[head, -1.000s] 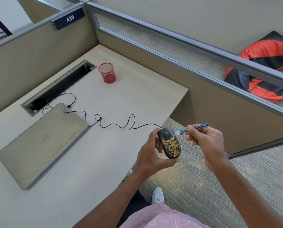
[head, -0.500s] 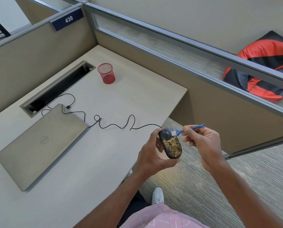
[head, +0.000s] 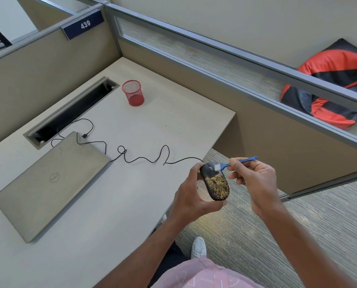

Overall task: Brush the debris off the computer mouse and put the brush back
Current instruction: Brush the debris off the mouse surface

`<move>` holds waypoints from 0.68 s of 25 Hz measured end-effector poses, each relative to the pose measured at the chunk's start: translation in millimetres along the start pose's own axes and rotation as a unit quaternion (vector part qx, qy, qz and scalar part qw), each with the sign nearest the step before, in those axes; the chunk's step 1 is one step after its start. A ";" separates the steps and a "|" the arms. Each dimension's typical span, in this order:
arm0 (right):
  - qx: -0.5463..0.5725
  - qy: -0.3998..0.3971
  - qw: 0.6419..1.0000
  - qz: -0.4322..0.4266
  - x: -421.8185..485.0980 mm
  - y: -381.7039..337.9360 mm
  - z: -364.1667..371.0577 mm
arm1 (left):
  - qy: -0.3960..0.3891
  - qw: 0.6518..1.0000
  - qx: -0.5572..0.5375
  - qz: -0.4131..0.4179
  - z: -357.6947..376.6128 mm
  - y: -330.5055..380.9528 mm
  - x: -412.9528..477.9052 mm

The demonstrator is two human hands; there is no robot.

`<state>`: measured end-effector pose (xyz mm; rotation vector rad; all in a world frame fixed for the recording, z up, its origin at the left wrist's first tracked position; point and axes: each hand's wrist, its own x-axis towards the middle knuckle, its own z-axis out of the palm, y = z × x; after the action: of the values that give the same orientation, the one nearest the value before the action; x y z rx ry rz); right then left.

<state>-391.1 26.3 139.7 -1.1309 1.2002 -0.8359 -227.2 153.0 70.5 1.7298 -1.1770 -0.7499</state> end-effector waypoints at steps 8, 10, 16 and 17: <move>-0.010 0.006 1.000 0.005 -3.8 3.1 -8.8 | -0.006 1.000 -0.010 -0.014 -0.6 3.2 0.4; -0.009 0.011 1.000 0.007 -4.1 3.5 -14.2 | -0.009 1.000 -0.005 -0.016 -1.1 4.1 0.2; 0.005 0.020 1.000 0.002 -1.6 0.6 -14.1 | -0.014 1.000 0.000 -0.014 -2.0 9.0 0.4; 0.007 0.017 1.000 -0.001 -1.1 -0.1 -11.1 | -0.014 1.000 -0.001 -0.015 -1.9 9.8 0.5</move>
<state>-402.2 25.0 140.3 -1.1113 1.2206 -0.8675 -229.3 151.6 80.2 1.7444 -1.1713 -0.7956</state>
